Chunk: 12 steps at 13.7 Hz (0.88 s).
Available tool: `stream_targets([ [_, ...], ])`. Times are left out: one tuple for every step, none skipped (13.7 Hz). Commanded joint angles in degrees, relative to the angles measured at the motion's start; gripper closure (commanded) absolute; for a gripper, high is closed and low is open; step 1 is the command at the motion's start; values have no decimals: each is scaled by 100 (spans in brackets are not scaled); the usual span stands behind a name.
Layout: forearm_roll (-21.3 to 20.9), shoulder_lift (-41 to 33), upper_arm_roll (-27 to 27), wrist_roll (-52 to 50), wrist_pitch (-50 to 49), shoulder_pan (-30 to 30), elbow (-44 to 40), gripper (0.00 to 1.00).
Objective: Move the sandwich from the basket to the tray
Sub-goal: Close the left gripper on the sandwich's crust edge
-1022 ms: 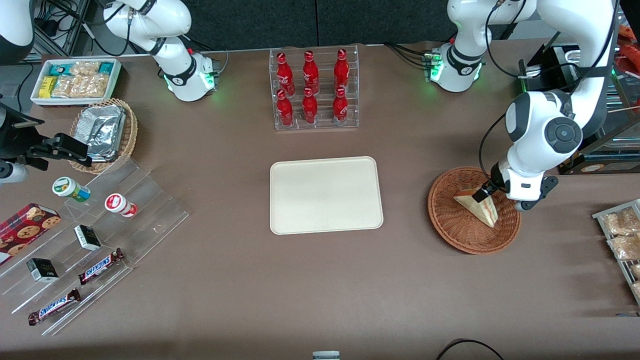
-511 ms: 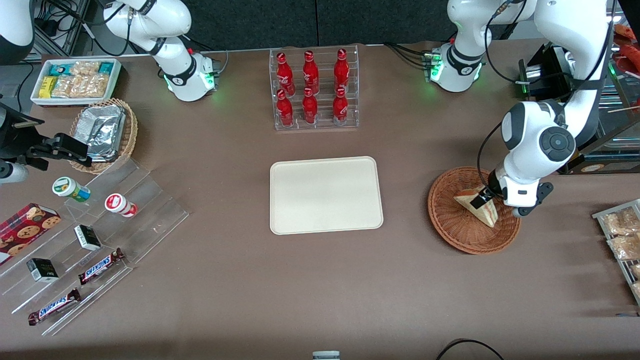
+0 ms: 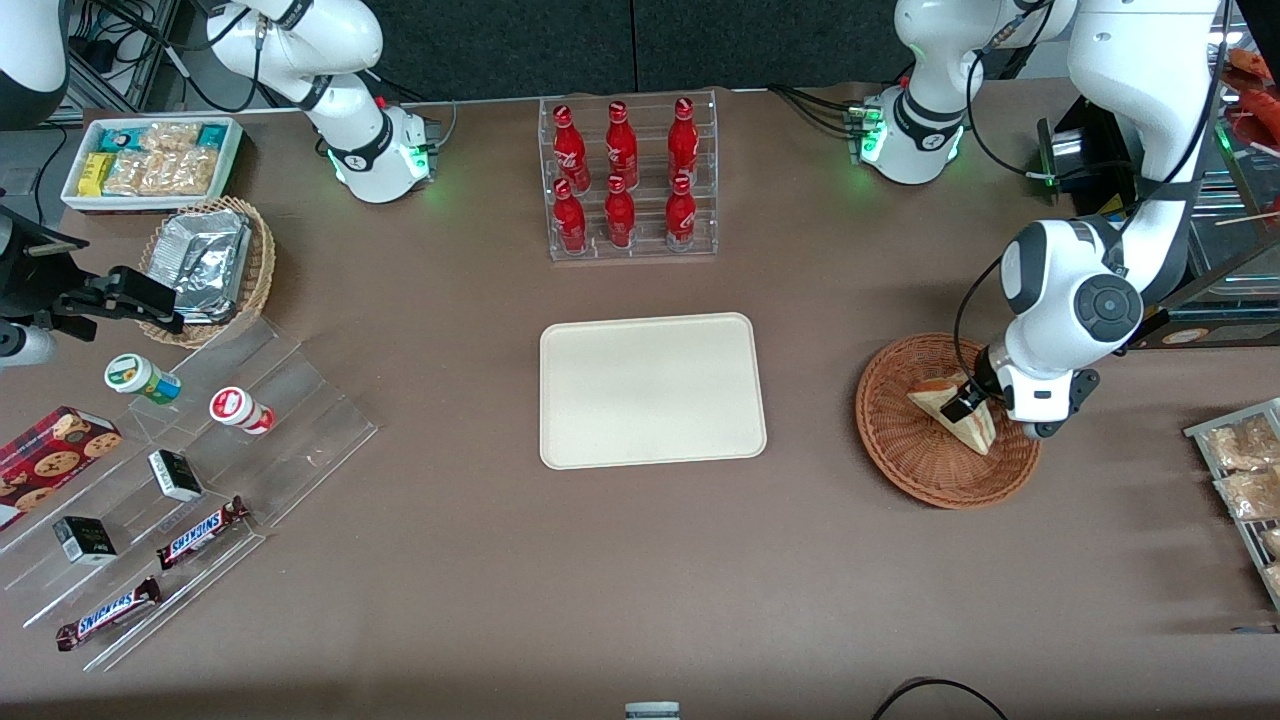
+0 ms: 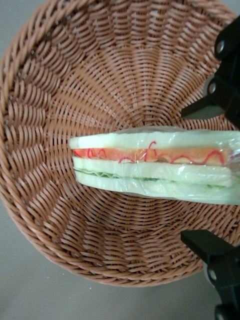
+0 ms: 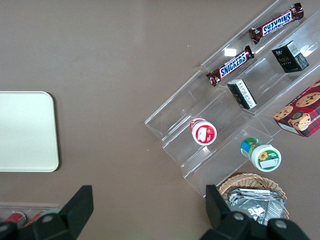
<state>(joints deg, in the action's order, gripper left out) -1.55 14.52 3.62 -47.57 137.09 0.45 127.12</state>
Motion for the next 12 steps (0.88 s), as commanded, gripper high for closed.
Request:
stream_targets([
  [14,33,25,-400,55,25,6,27],
  [14,33,25,-619,37,25,-3,52],
  [14,33,25,-778,29,16,-11,75],
  [14,42,33,-954,29,7,-20,97],
  [14,50,42,-1086,20,7,-55,100],
  [14,50,42,-1105,11,7,-99,100],
  [14,59,42,-1122,2,-10,-178,100],
  [14,68,51,-1131,-102,-28,-318,100],
  [14,112,51,-1123,-356,-54,-528,100],
  [6,129,51,-1096,-663,-63,-765,100],
  [6,121,60,-1061,-1040,-72,-1020,100],
  [-3,112,86,-1035,-1383,-89,-1231,100],
])
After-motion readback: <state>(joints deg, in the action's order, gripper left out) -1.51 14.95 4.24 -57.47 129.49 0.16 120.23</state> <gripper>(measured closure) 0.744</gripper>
